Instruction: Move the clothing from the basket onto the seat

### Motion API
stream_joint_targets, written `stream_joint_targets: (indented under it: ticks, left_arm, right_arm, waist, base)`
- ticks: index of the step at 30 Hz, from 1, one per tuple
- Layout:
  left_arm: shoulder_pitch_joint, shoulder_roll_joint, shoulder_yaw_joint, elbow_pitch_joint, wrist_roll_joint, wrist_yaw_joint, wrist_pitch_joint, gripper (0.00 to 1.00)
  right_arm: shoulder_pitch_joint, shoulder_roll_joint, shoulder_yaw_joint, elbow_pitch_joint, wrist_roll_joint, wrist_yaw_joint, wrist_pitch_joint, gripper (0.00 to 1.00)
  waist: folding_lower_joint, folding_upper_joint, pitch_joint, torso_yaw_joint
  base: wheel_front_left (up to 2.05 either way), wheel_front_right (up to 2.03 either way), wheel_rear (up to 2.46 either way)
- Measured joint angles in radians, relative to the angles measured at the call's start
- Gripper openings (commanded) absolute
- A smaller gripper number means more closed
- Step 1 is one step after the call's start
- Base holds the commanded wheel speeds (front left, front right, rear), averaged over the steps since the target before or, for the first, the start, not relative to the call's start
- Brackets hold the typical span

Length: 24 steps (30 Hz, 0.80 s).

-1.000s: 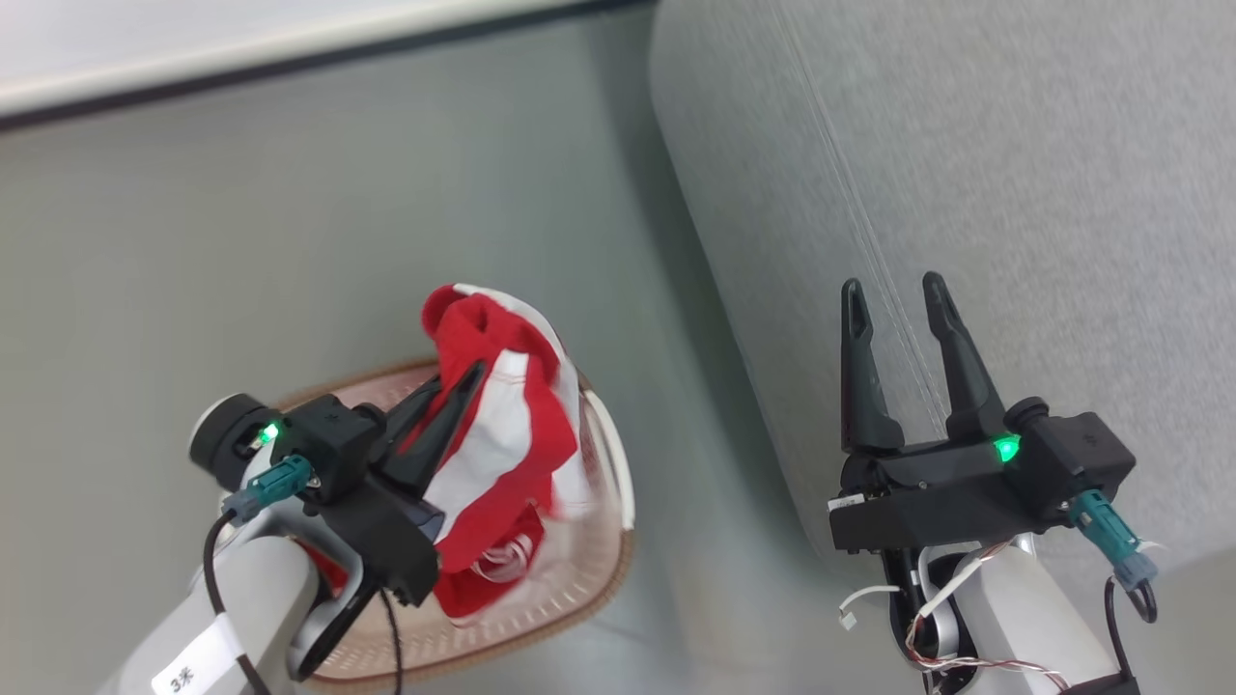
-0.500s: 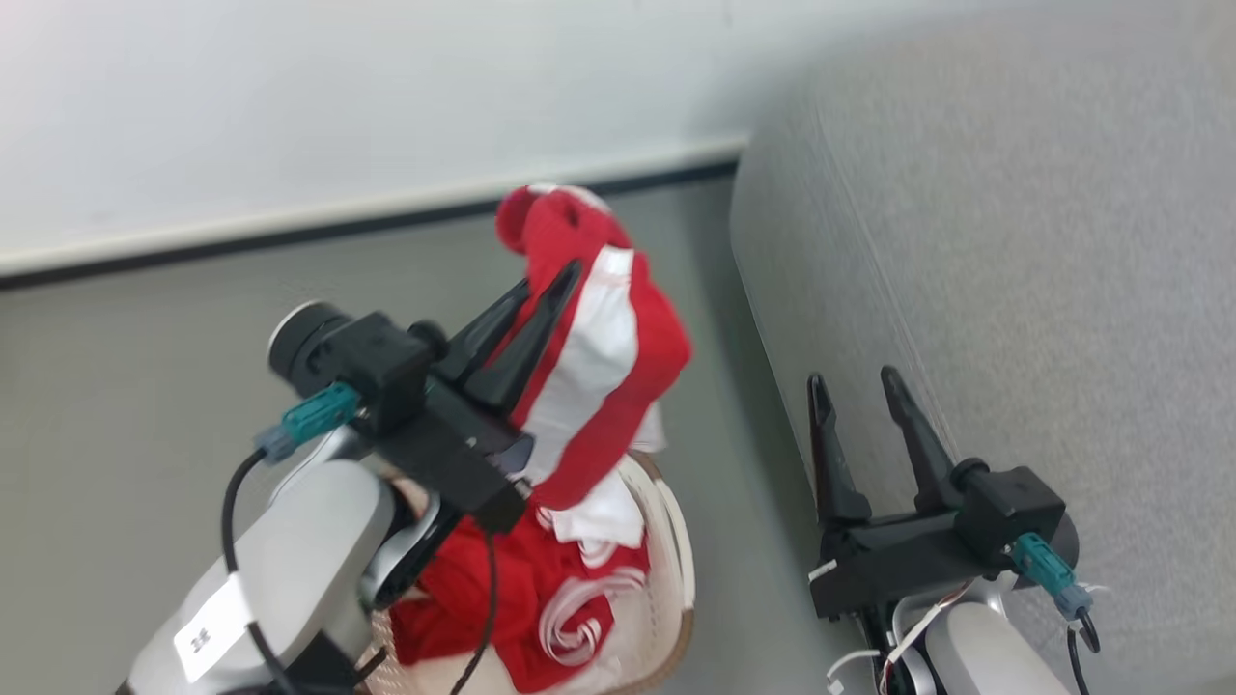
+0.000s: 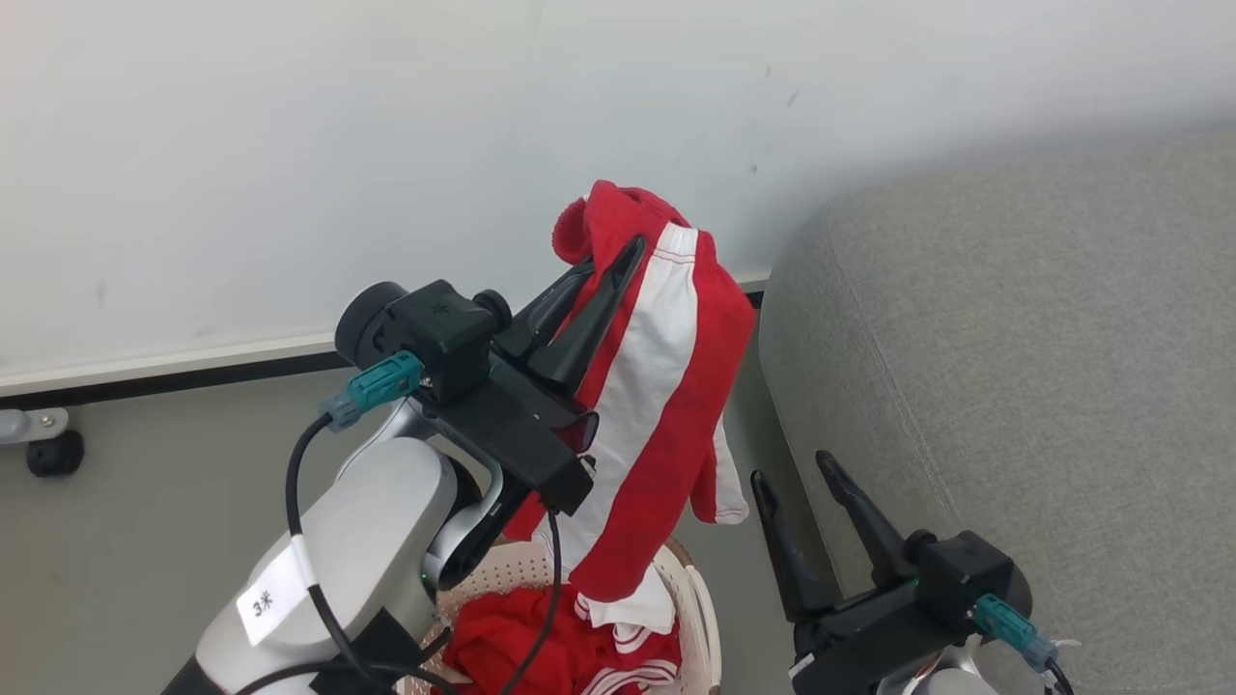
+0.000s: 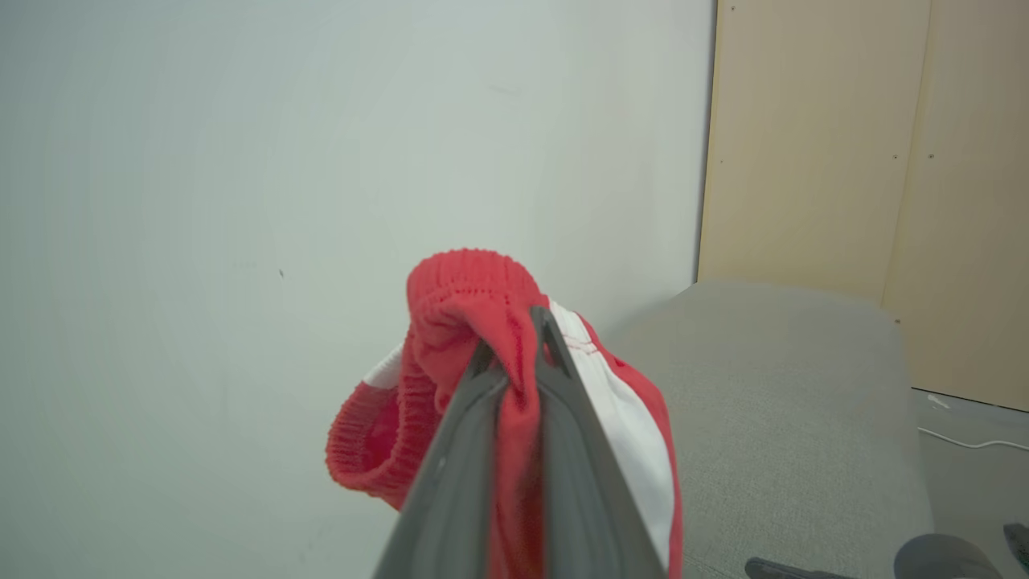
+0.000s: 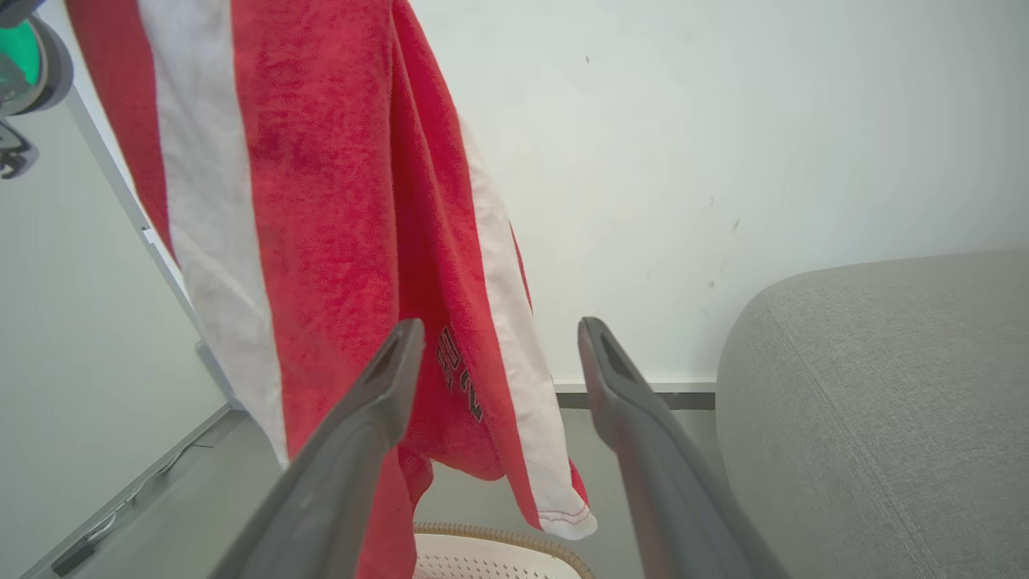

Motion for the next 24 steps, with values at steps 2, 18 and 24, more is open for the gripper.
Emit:
stream_joint_targets:
  ticks: [2, 18, 24]
  left_arm:
    - [-0.006, -0.005, -0.002, 0.0, -0.002, 0.001, 0.004, 0.0]
    - [-0.015, -0.05, -0.031, -0.018, -0.034, 0.009, 0.046, 0.0]
    - [-0.037, -0.082, -0.053, -0.025, -0.038, 0.007, 0.054, 0.0]
  right_arm:
    - [0.001, -0.004, 0.014, -0.001, 0.0, 0.015, 0.0, 1.0]
    - [-0.134, -0.011, 0.121, 0.11, 0.026, 0.1, 0.017, 1.0]
    - [-0.211, -0.009, 0.178, 0.207, 0.059, 0.108, 0.045, 1.0]
  waist:
    - [0.0, 0.0, -0.012, 0.005]
    - [0.0002, 0.0002, -0.022, 0.058]
    - [0.0002, 0.0002, -0.02, 0.095]
  base:
    - [0.0, 0.0, 0.0]
    - [0.0, 0.0, 0.0]
    - [0.0, 0.0, 0.0]
